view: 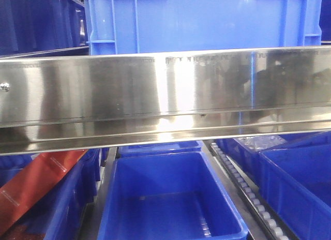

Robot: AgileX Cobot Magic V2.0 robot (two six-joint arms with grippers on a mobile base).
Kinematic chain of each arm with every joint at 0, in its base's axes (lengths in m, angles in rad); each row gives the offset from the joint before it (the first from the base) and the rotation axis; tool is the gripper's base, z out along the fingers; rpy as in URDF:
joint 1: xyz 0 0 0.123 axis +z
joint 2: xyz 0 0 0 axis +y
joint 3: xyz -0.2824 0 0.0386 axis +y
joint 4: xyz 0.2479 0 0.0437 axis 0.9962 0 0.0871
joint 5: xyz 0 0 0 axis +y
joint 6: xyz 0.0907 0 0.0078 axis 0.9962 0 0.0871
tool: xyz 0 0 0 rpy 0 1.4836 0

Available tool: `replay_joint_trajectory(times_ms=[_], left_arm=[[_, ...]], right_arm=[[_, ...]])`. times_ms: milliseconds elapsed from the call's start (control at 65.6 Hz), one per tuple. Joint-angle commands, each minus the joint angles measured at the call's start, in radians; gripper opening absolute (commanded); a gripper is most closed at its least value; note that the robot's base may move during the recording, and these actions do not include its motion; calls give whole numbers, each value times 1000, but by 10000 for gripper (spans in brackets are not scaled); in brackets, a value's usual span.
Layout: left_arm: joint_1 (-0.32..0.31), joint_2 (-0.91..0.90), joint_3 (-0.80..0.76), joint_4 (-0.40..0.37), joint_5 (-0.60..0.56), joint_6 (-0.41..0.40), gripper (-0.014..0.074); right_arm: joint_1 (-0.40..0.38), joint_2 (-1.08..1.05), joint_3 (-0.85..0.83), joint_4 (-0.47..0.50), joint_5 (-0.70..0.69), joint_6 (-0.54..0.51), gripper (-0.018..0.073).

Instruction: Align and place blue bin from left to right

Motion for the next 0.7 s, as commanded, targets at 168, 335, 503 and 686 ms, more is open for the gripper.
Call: replay_joint_trajectory(times_ms=[168,335,503,686], left_arm=[[5,-6,-1,0,-14,0,-111],[5,-6,-1,0,-14,0,-111],[5,-6,-1,0,-14,0,-111],[5,-6,-1,0,-14,0,-111]], right_arm=[[-2,-8,0,-13,-35,-9,-162],[-2,-8,0,-13,-35,-9,-162],[-2,-8,0,-13,-35,-9,-162],[-2,-8,0,-13,-35,-9,-162]])
